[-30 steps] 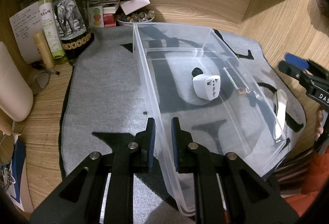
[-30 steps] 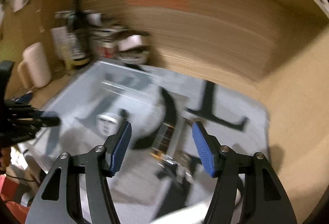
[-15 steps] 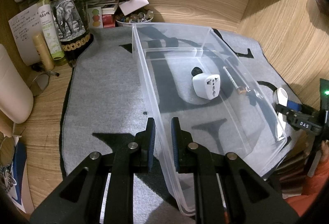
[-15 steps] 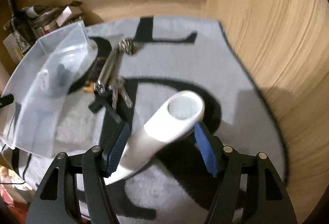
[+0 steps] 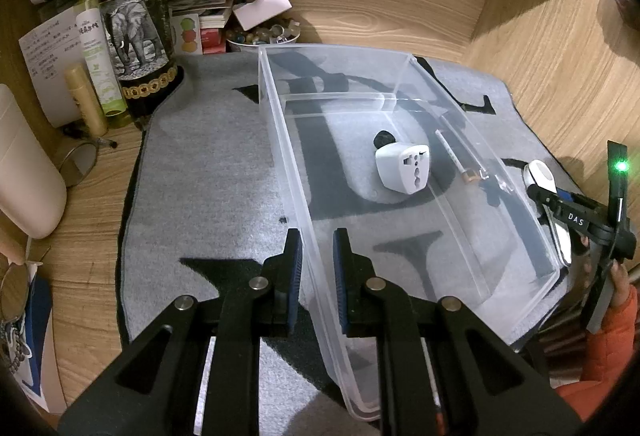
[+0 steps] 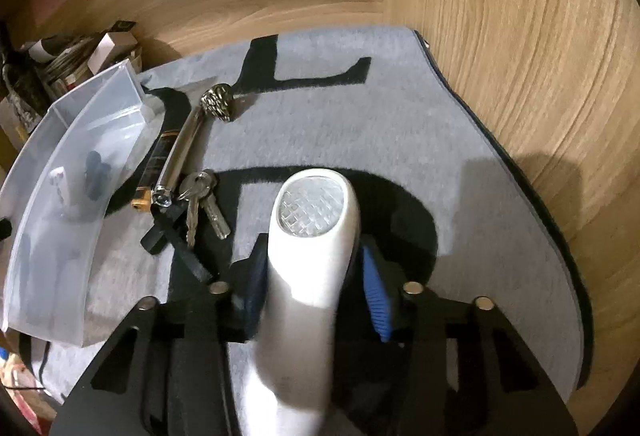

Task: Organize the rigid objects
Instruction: 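Grasp the white handheld massager by its head with the right gripper, then lower the white massager into the box and open the right gripper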

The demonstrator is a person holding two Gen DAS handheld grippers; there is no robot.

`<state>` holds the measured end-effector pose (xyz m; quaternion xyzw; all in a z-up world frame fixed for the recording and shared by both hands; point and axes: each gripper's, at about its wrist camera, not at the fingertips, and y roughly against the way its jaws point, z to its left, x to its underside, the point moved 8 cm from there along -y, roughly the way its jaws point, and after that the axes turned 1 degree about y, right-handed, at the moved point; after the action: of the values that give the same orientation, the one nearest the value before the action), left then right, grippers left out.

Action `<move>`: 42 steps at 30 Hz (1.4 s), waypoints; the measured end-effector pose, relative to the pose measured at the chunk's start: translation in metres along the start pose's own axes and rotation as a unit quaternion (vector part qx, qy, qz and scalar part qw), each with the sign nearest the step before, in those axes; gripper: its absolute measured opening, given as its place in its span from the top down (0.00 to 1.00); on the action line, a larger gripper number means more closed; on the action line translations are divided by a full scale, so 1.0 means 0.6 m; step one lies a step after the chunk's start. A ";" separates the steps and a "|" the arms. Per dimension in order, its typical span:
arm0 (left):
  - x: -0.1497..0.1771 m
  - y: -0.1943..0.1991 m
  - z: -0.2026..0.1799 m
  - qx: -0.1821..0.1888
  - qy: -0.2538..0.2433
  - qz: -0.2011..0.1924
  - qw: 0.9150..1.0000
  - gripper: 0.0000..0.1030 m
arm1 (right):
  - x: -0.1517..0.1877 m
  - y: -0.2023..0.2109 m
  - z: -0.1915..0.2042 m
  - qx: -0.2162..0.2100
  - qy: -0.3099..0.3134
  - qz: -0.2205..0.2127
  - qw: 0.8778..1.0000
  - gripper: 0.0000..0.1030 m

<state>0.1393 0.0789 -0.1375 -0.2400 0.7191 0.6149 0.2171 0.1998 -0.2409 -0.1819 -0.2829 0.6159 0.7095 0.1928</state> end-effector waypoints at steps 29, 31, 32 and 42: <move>0.000 0.003 0.011 0.000 -0.001 -0.002 1.000 0.87 | -0.165 0.168 0.147 -0.063 0.096 -0.178 0.977 0.64; 0.000 0.003 0.007 0.000 -0.001 -0.002 1.000 0.87 | -0.175 0.183 0.164 -0.075 0.106 -0.189 0.973 0.64; 0.001 0.003 0.005 0.000 -0.001 -0.001 1.000 0.87 | -0.181 0.192 0.177 -0.082 0.114 -0.197 0.970 0.64; 0.001 0.003 0.004 0.002 0.000 -0.003 1.000 0.87 | -0.180 0.215 0.289 -0.159 0.179 -0.206 0.949 0.64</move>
<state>0.1376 0.0815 -0.1369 -0.2420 0.7196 0.6129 0.2189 0.1740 -0.0837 -0.0001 -0.5528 0.4478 0.6808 0.1741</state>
